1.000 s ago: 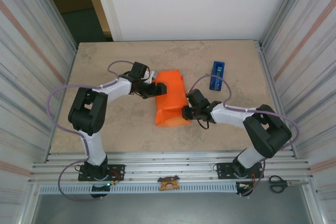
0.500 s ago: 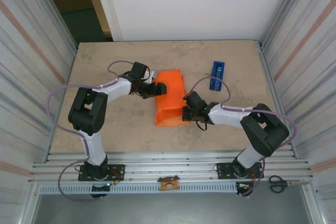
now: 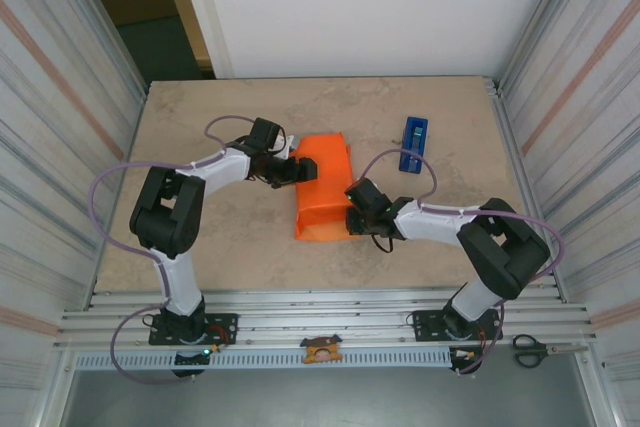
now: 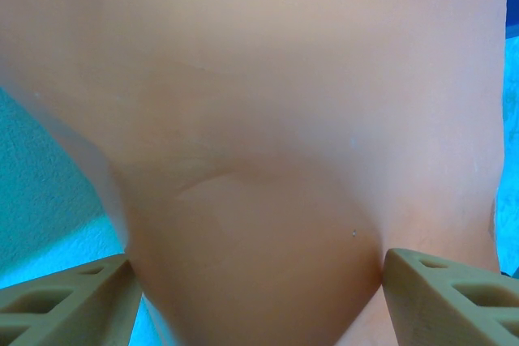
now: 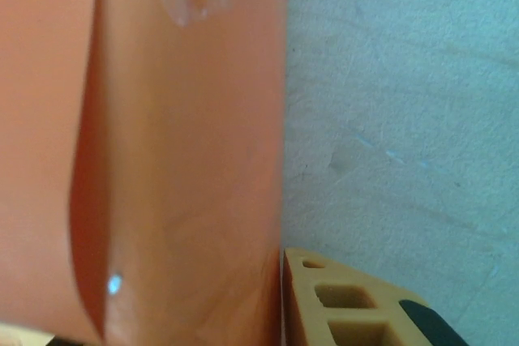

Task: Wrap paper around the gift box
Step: Fold the wrapping paper for the gift box.

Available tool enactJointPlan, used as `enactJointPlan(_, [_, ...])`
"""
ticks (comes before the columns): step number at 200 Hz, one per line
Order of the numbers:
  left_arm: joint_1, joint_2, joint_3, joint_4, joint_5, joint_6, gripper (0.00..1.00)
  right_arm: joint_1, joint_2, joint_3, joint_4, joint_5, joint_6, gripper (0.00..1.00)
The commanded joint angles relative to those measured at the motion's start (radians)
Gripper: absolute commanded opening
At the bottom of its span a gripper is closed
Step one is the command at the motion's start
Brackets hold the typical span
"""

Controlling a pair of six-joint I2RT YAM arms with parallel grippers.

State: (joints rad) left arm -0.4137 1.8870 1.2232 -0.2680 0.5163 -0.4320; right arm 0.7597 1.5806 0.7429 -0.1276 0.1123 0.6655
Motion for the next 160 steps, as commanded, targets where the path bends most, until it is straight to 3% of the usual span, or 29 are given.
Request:
enactJointPlan(1, [0.005,0.006,0.013,-0.033,0.014,-0.002,0.78,0.007,-0.038,-0.006,-0.042,0.023,0.030,0.24])
enactJointPlan(14, [0.005,0.005,0.009,-0.031,0.014,-0.005,0.78,0.011,-0.045,-0.022,-0.024,0.020,0.038,0.22])
enactJointPlan(33, [0.005,0.003,0.006,-0.028,0.014,-0.006,0.78,0.010,-0.041,-0.023,-0.016,0.011,0.041,0.08])
enactJointPlan(58, [0.005,-0.002,0.002,-0.027,0.014,-0.009,0.78,0.012,-0.029,-0.021,-0.014,0.012,0.051,0.03])
enactJointPlan(76, [0.006,-0.004,0.002,-0.025,0.014,-0.009,0.78,0.015,-0.037,-0.029,0.001,0.011,0.051,0.04])
enactJointPlan(91, [0.005,-0.006,0.000,-0.025,0.011,-0.009,0.78,0.031,-0.054,-0.036,0.001,0.026,0.048,0.14])
enactJointPlan(124, [0.005,-0.009,-0.006,-0.021,0.011,-0.010,0.78,0.056,-0.066,-0.055,-0.026,0.036,0.056,0.23])
enactJointPlan(160, [0.006,-0.006,-0.004,-0.017,0.017,-0.012,0.78,0.061,-0.067,-0.083,-0.014,0.045,0.083,0.05])
